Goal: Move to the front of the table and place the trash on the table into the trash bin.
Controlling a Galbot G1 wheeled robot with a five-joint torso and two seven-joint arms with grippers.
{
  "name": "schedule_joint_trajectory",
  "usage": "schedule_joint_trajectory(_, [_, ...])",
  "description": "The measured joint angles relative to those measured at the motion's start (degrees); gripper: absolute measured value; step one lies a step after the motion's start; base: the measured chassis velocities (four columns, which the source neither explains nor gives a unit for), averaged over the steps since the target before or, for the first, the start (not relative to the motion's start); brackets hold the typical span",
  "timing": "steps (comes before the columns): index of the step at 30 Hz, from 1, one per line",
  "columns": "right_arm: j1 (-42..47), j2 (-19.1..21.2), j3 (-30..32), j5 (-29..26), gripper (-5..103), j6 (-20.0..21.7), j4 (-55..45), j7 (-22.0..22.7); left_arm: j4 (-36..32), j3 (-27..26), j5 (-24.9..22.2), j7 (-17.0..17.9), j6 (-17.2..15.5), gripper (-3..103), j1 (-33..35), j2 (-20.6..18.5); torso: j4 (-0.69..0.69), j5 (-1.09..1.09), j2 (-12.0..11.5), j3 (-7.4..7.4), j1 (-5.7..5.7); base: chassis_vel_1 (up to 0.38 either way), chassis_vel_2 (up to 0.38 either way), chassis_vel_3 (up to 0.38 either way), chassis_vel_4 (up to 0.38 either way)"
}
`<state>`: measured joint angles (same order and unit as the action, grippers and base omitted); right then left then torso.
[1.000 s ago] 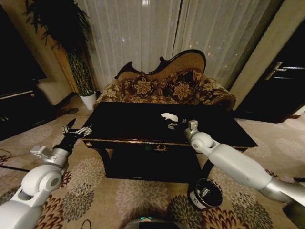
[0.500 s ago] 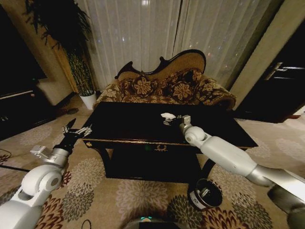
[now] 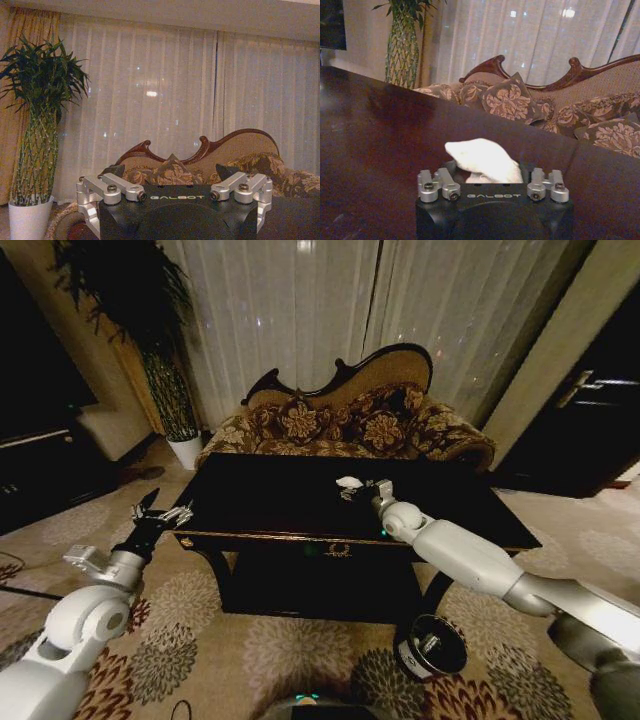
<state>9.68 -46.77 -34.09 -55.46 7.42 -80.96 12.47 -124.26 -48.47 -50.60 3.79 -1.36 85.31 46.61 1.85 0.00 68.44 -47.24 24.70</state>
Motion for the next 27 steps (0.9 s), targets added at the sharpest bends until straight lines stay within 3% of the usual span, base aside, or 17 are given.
schedule_joint_trajectory(6, [0.4, 0.2, 0.6, 0.2, 50, -0.1, -0.2, 0.0, 0.0, 0.0, 0.0, 0.0, 0.0, 100, 0.0, 0.0, 0.01, 0.0, 0.0, 0.0, 0.0, 0.0, 0.0, 0.0, 0.0])
schedule_joint_trajectory(9, [0.6, 0.2, 1.0, 0.3, 35, -0.2, -0.4, 0.0, 0.0, 0.0, 0.0, 0.0, 0.0, 100, 0.0, 0.0, 0.0, 0.0, 0.0, 0.0, 0.0, 0.0, 0.0, 0.0, 0.0])
schedule_joint_trajectory(12, [0.7, 0.3, 1.3, 0.4, 29, -0.2, -0.6, 0.0, 0.0, 0.0, 0.0, 0.0, 0.0, 100, 0.0, 0.0, 0.0, 0.0, 0.0, 0.0, 0.0, 0.0, 0.0, 0.0, 0.0])
schedule_joint_trajectory(18, [0.6, 0.3, 1.7, 0.9, 3, -0.4, -0.5, -0.1, 0.0, 0.0, 0.0, 0.0, 0.0, 100, 0.0, 0.0, 0.0, 0.0, 0.0, 0.0, 0.0, 0.0, 0.0, 0.0, 0.0])
schedule_joint_trajectory(27, [1.9, 1.6, 3.6, 0.9, 1, -0.3, -2.9, 0.7, 0.0, 0.0, 0.0, 0.0, 0.0, 100, 0.0, 0.0, 0.0, 0.0, 0.0, 0.0, 0.0, 0.0, 0.0, 0.0, 0.0])
